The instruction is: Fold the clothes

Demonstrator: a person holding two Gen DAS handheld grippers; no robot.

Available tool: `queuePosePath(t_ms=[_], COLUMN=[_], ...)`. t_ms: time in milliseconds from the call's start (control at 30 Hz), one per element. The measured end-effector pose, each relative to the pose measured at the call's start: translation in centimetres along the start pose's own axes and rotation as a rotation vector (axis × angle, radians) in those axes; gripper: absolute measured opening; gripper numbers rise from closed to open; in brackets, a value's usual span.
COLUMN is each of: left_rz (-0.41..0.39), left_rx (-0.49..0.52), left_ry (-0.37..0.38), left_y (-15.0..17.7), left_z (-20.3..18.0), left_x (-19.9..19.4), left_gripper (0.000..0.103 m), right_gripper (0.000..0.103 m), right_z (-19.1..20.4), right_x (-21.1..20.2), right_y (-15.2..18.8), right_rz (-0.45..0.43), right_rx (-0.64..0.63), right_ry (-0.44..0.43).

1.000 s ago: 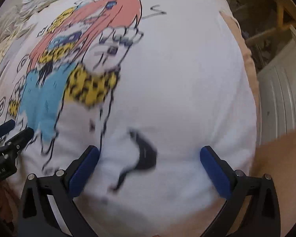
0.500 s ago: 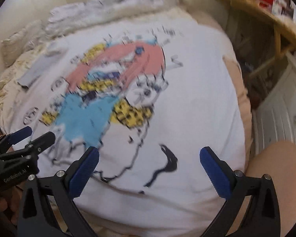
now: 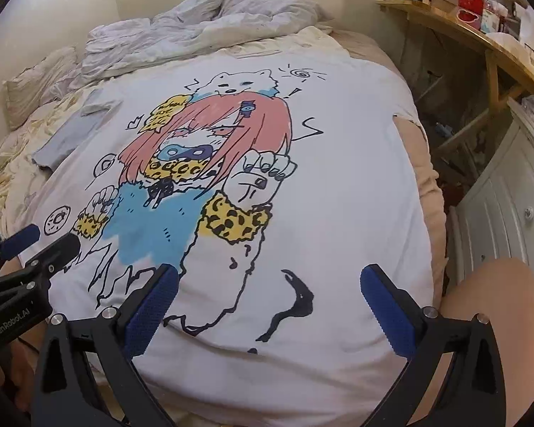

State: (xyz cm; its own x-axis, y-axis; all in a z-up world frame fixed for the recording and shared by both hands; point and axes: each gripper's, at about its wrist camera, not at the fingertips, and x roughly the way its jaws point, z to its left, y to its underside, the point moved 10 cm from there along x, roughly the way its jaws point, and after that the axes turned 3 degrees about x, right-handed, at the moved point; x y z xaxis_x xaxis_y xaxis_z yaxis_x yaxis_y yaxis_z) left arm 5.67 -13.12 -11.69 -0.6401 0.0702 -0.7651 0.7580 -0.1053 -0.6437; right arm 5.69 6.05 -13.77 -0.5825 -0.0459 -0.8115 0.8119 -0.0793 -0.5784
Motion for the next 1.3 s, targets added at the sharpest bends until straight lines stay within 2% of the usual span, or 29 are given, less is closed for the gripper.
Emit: queuePosePath(t_ms=[100,267,500,700,833,933,1033,1133,1233,1300], left_rz=[0.019,0.09,0.09,0.01,0.04,0.06,0.07,0.103,0.148,0.162], left_rx=[-0.002,-0.07,-0.079,0.005,0.035,0.118,0.235,0.376,0.535,0.603], left_ry=[0.005,-0.002,0.043,0.094,0.188,0.246,0.268,0.355,0.374,0.398], left_y=[-0.6,-3.5,-8.6,-11.3,-13.3,-15.3,-17.5,-20.0,-22.3,-23.5], left_z=[0.2,1.5,0.7,-2.3,-5.6,-9.1,-13.1,-18.8,-24.1,-27.1], left_x=[0.4,2.7,4.2,2.3,3.2,4.6,6.6,9.4,12.6,14.6], left_gripper=[0.086,0.086,0.086,0.086,0.086,0.086,0.086,0.086,0.086,0.086], right_gripper=[0.103,0.103,0.103,0.103,0.103,0.103,0.103,0.103,0.103,0.102], right_z=[-0.5,-0.8,-0.7,-2.5,-5.2,-8.1,-12.0,-17.3,-23.2,-26.9], right_x=[-0.2,-0.1,-0.3,-2.2,-3.2,-2.9,-2.2,-0.8,0.8,2.2], right_y=[-1.1,-5.2,-11.0,-13.1,-13.6,-14.3,-15.1,-15.7,-16.2,-16.4], right_rz=[0.008,-0.021,-0.078,-0.123,-0.138,-0.146,-0.147,-0.141,-0.147,-0.126], right_rx=[0.025,0.015,-0.061,0.007,0.1,0.153,0.211,0.283,0.29,0.279], right_ry=[-0.007,-0.009,0.015,0.006,-0.034,-0.057,-0.049,-0.079,-0.047,-0.04])
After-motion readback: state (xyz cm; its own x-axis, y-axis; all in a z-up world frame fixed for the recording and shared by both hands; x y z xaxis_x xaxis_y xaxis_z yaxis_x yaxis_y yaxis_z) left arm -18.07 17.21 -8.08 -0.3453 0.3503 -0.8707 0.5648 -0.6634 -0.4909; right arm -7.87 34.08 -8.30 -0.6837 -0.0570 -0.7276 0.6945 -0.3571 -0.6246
